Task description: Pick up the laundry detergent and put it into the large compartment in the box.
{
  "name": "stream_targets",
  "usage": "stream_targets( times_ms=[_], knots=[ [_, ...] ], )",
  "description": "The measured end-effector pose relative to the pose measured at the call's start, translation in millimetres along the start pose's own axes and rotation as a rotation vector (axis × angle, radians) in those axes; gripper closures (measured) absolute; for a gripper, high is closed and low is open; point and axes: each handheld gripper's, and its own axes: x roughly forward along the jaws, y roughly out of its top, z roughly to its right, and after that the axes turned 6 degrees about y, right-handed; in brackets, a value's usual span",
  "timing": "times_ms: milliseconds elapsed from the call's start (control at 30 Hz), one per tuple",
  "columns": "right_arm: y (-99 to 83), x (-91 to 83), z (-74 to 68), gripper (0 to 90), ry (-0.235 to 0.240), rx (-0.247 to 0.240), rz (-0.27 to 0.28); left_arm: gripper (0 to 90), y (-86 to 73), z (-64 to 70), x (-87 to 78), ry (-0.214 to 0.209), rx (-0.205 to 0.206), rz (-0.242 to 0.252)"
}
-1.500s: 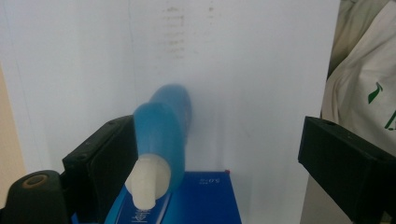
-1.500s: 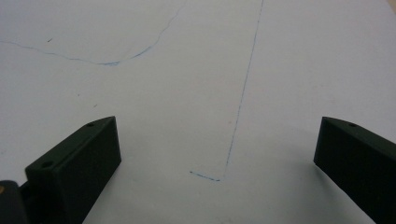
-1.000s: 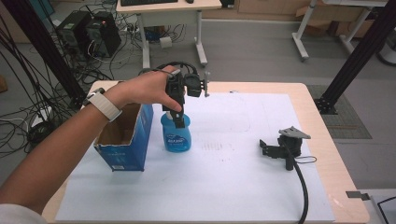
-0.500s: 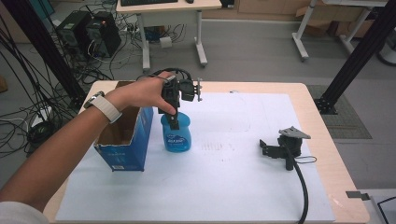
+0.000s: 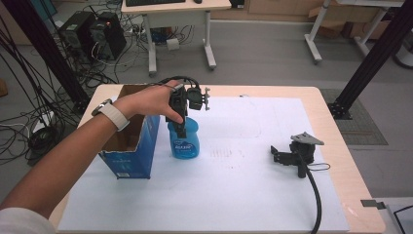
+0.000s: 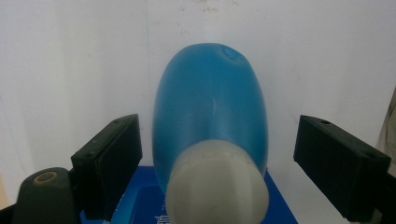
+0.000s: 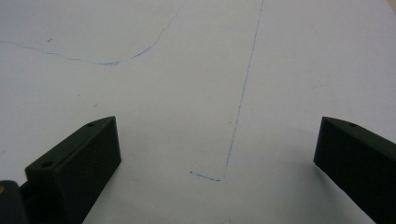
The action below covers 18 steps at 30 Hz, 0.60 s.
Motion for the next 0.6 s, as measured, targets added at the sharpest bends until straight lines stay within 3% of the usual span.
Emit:
stream_targets(
  times_ms=[267, 600],
  knots=[
    [-0.3, 0.1, -0.1, 0.0, 0.0, 0.001, 0.002, 18.9, 1.0, 1.0, 11.3, 0.01, -0.012, -0.014],
    [-0.3, 0.1, -0.1, 0.0, 0.0, 0.0, 0.002, 24.0, 5.8, 0.7, 19.9, 0.005, 0.004, -0.031]
  ],
)
